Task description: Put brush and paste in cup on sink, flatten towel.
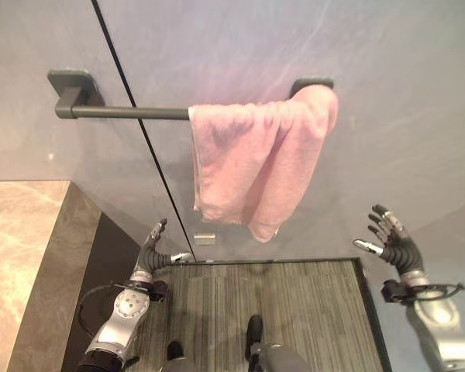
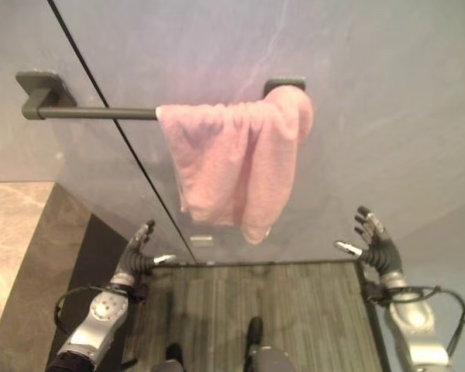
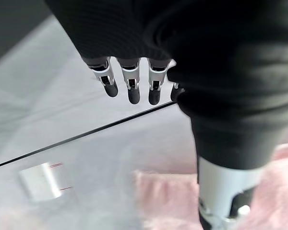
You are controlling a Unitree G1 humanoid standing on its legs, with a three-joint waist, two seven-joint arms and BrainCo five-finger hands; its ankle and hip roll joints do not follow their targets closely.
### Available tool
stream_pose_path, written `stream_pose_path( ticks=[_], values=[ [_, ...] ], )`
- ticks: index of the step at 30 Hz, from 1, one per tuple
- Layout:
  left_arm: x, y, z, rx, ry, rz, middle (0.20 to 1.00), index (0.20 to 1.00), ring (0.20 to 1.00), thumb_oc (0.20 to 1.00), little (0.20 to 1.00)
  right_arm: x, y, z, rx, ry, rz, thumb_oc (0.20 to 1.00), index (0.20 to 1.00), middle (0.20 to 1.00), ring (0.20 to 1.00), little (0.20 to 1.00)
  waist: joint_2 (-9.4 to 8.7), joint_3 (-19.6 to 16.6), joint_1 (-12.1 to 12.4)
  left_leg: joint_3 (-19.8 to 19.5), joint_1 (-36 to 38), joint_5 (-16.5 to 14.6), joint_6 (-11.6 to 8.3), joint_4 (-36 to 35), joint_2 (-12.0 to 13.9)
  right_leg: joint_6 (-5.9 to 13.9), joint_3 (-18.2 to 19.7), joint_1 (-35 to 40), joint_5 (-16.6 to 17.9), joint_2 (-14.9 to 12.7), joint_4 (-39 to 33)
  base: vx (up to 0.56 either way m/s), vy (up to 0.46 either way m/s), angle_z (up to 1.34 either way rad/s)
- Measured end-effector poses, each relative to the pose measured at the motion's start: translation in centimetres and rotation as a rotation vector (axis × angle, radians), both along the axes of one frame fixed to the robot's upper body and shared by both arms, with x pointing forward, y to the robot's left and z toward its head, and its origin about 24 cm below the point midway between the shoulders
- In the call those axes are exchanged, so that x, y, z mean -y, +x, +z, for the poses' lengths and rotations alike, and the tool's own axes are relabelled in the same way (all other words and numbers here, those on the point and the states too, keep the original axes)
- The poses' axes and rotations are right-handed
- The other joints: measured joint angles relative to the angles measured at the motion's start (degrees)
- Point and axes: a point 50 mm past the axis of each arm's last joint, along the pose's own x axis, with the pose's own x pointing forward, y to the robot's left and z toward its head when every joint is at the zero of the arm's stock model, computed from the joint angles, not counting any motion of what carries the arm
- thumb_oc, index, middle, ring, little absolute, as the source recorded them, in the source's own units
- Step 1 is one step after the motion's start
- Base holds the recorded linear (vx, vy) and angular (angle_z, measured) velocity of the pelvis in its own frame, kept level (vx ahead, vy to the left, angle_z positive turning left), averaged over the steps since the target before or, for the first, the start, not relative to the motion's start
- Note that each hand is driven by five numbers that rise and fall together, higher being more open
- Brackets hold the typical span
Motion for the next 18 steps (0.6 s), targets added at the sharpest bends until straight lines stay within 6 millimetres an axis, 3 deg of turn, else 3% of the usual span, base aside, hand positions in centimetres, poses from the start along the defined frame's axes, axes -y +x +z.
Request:
stream_pose_path(
  ticks=[3, 8, 13, 18],
  values=[
    [-0.9, 0.3, 1.8, 0.037, 0.033, -0.063, 1.000, 1.000, 1.000, 1.000, 1.000, -0.6, 0.9, 0.1, -0.019, 0.042, 0.083, 1.000, 1.000, 1.000, 1.000, 1.000, -0.93, -0.46, 0.37, 1.81, 2.48, 0.11, 0.45, -1.91, -2.21, 0.89, 1.84, 0.52, 0.95, -1.84, -0.54, 0.09, 0.106, -0.19],
    [-1.2, 1.3, 3.9, 0.075, 0.021, -0.139, 1.000, 1.000, 1.000, 1.000, 1.000, -2.3, 2.9, -0.3, -0.079, 0.092, 0.214, 1.000, 1.000, 1.000, 1.000, 1.000, -0.64, -0.70, 1.27, 2.97, 3.89, 0.22, 0.98, -2.69, -3.63, 1.26, 3.33, 0.83, 1.64, -2.96, -0.55, 0.03, 0.045, -0.11],
    [0.0, 3.4, 6.4, 0.123, 0.007, -0.243, 1.000, 1.000, 1.000, 1.000, 1.000, -3.0, 5.6, 0.6, -0.109, 0.119, 0.276, 1.000, 1.000, 1.000, 1.000, 1.000, 0.36, -1.42, 1.80, 2.70, 4.15, 0.22, 0.97, -2.83, -3.54, 1.28, 3.37, 1.23, 1.62, -2.90, -0.58, -0.01, 0.001, 0.03],
    [2.2, 4.9, 7.0, 0.102, -0.016, -0.354, 1.000, 1.000, 1.000, 1.000, 1.000, -3.5, 7.9, 1.0, -0.151, 0.133, 0.299, 1.000, 1.000, 1.000, 1.000, 1.000, 1.85, -2.97, 1.83, 2.39, 3.30, 0.35, 0.87, -2.84, -3.55, 1.34, 3.35, 0.51, 1.61, -2.92, -0.61, -0.02, -0.006, 0.02]
  ],
)
